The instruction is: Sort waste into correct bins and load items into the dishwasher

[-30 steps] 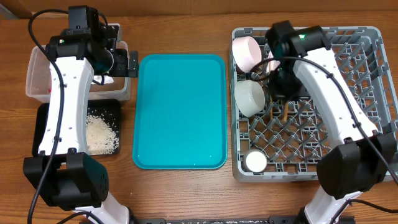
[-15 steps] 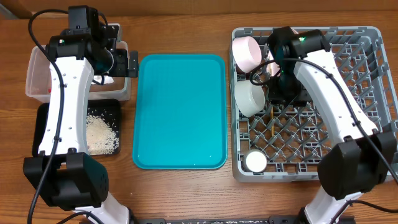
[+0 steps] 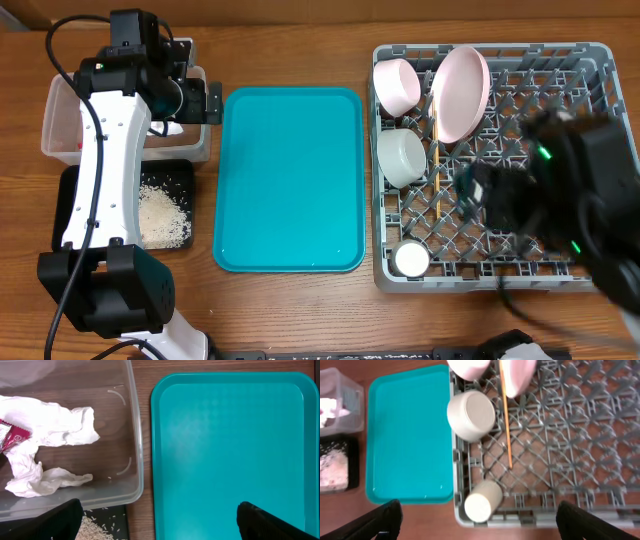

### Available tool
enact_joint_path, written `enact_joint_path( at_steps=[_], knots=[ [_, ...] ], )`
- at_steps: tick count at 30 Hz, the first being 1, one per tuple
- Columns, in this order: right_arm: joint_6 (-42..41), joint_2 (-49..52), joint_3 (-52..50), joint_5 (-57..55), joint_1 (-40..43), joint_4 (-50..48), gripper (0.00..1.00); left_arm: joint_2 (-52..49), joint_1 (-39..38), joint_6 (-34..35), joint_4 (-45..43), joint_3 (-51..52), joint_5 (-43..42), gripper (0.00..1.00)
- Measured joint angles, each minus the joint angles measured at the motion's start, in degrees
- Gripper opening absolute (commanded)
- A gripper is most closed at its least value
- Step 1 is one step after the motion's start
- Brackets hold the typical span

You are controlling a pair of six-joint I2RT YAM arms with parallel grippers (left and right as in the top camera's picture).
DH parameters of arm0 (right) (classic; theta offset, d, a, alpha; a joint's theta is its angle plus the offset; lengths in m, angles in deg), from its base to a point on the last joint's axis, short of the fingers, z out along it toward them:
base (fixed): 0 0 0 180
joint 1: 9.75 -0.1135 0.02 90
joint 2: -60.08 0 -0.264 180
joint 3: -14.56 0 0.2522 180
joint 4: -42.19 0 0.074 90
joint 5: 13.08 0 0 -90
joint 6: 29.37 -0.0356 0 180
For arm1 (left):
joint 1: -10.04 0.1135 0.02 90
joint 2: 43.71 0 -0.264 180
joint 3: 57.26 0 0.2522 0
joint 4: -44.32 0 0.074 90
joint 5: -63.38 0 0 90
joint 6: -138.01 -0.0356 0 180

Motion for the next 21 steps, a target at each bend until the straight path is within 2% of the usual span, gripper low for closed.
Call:
enact_joint_path(
  at_steps=[6,12,16,21],
  knots=[
    [-0.2,-7.58,0.0,0.0,0.0,0.42,1.0,0.0,0.0,0.0,-0.02,0.0,0.0,1.0],
    [-0.15,-8.7,-0.26,-1.2,0.07,-0.52,1.0,0.0,0.0,0.0,-0.02,0.0,0.0,1.0],
    [0.74,-9.22,-2.67,-2.82,2.21,-7.08,1.0,0.0,0.0,0.0,0.0,0.0,0.0,1.0],
    [8.11,-16.2,-15.98,-0.44,7.96,-25.2,1.0,0.0,0.0,0.0,-0.02,0.0,0.04,1.0]
  ],
)
